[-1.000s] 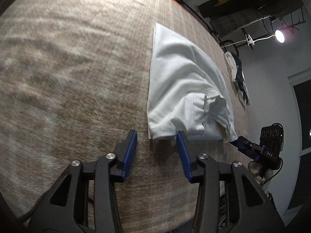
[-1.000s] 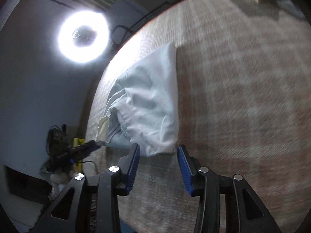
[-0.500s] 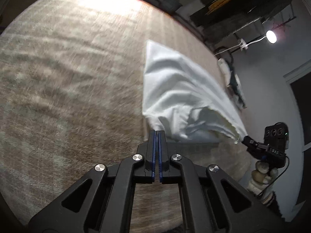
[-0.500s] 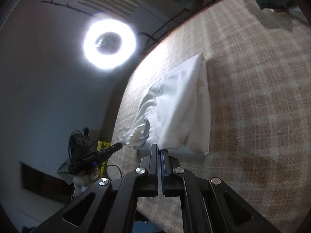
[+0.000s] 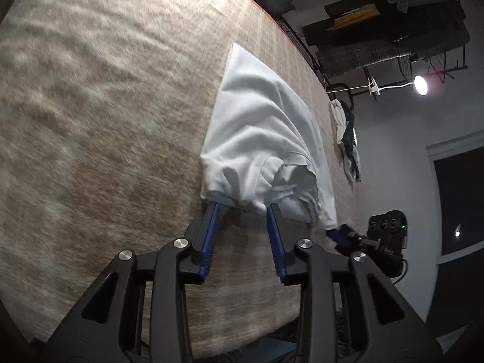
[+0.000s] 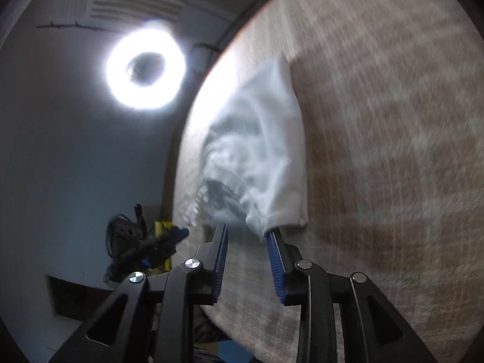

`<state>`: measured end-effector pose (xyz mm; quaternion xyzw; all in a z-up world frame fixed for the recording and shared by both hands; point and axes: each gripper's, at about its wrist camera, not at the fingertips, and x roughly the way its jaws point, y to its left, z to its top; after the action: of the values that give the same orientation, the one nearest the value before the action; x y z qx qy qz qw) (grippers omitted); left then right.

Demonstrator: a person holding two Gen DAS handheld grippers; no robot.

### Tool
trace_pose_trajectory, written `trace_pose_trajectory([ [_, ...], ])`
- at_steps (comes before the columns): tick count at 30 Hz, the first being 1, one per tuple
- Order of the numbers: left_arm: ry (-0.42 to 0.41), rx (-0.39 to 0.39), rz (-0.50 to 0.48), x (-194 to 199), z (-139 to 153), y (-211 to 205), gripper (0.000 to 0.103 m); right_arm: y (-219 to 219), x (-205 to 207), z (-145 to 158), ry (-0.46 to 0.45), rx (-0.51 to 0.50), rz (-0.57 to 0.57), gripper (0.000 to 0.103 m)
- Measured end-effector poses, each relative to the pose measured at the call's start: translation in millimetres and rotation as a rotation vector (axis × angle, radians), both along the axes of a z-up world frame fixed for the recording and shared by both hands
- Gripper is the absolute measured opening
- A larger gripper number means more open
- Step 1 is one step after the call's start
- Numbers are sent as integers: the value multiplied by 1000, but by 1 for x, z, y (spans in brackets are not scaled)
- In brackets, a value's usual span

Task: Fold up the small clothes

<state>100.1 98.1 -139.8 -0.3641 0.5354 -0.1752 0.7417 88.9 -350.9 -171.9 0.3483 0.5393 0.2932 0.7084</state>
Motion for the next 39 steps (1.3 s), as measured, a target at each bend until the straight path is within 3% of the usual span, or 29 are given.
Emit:
trace_pose_trajectory([
  [7, 42, -20, 29, 9, -11, -17, 32, 8, -1, -9, 45, -6, -1, 31],
  [9, 27, -14, 35, 10, -11, -20, 13, 9, 0, -8, 42, 5, -3, 24],
  [10, 23, -7, 36, 11, -11, -22, 5, 3, -2, -11, 37, 11, -3, 15],
  [11, 17, -6, 39, 10, -11, -22, 5, 4, -2, -10, 30, 16, -2, 4],
  [13, 5, 8, 55, 6, -8, -21, 4, 8, -5, -4, -1, 1, 2, 0],
  [17, -40, -18, 69, -8, 5, -11, 3, 14, -12, 17, -71, 20, 7, 0],
  [20, -49, 38, 53, -10, 3, -10, 3, 15, -16, 28, -119, -9, 31, 0],
  [25, 49, 115, 13, -8, -20, -15, 3, 19, -16, 4, -16, -119, 32, 0],
  [27, 15, 135, -2, -13, -10, -15, 3, 21, -19, 10, -31, -195, 60, 0],
  [29, -28, 160, -19, -19, 4, -14, 3, 23, -22, 18, -38, -193, 120, 3],
  [32, -109, 195, -32, -25, 28, -12, 3, 28, -29, 37, -116, -148, 181, 10],
  [34, -154, 236, -12, -19, 38, -16, 3, 31, -26, 54, -206, -171, 166, 12],
  [36, -156, 239, -1, -7, 37, -15, 3, 32, -15, 58, -232, -169, 135, 16],
  [39, -146, 332, -5, 11, 26, -24, 3, 39, 2, 57, -279, -279, 93, 17],
])
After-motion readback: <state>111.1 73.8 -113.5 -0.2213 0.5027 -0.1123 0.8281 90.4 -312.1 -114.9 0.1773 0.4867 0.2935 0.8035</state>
